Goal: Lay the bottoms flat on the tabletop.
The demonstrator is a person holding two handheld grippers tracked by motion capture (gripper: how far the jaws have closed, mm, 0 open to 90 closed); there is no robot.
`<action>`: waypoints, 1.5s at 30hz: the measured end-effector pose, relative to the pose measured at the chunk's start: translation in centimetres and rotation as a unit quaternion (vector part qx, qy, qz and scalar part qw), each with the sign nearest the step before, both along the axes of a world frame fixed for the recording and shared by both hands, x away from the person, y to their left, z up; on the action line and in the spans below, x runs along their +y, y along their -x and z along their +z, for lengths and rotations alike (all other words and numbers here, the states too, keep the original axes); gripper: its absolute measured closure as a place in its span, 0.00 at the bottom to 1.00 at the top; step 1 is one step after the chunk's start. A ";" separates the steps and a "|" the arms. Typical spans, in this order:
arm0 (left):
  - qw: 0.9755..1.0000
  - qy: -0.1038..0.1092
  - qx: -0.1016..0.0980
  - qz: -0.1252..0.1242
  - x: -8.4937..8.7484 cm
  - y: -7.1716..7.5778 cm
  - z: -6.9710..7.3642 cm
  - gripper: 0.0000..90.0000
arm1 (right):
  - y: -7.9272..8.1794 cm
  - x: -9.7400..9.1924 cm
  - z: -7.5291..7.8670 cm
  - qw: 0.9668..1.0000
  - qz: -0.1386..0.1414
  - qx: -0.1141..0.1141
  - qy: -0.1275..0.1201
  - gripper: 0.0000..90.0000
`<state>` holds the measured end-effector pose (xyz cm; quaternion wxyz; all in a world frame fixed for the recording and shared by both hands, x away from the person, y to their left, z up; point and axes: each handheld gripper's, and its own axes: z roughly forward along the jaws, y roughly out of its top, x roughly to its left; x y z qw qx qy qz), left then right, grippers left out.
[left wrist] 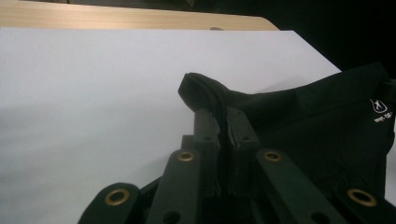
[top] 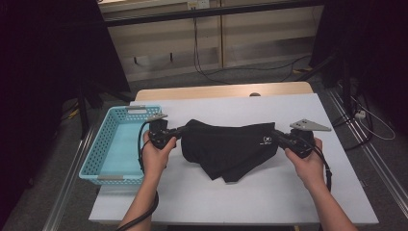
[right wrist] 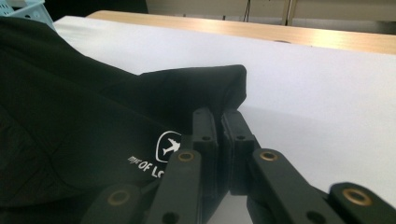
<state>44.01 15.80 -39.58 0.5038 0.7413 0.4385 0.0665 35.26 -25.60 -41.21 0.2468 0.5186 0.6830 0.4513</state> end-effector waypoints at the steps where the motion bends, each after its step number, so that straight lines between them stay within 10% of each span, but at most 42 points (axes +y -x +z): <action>1: 1.000 -0.003 -0.001 -0.002 0.1 0.0 0.2 0.94 | -0.1 0.0 0.1 1.000 0.002 -0.001 0.002 0.95; 21: 0.999 -0.002 -0.044 -0.005 0.1 -0.7 4.8 0.94 | -2.7 -0.3 6.1 0.998 -0.014 -0.052 0.014 0.95; 45: 0.999 -0.027 -0.031 -0.014 -0.6 -2.4 4.1 0.94 | -4.1 0.9 4.5 0.998 -0.007 -0.046 0.030 0.95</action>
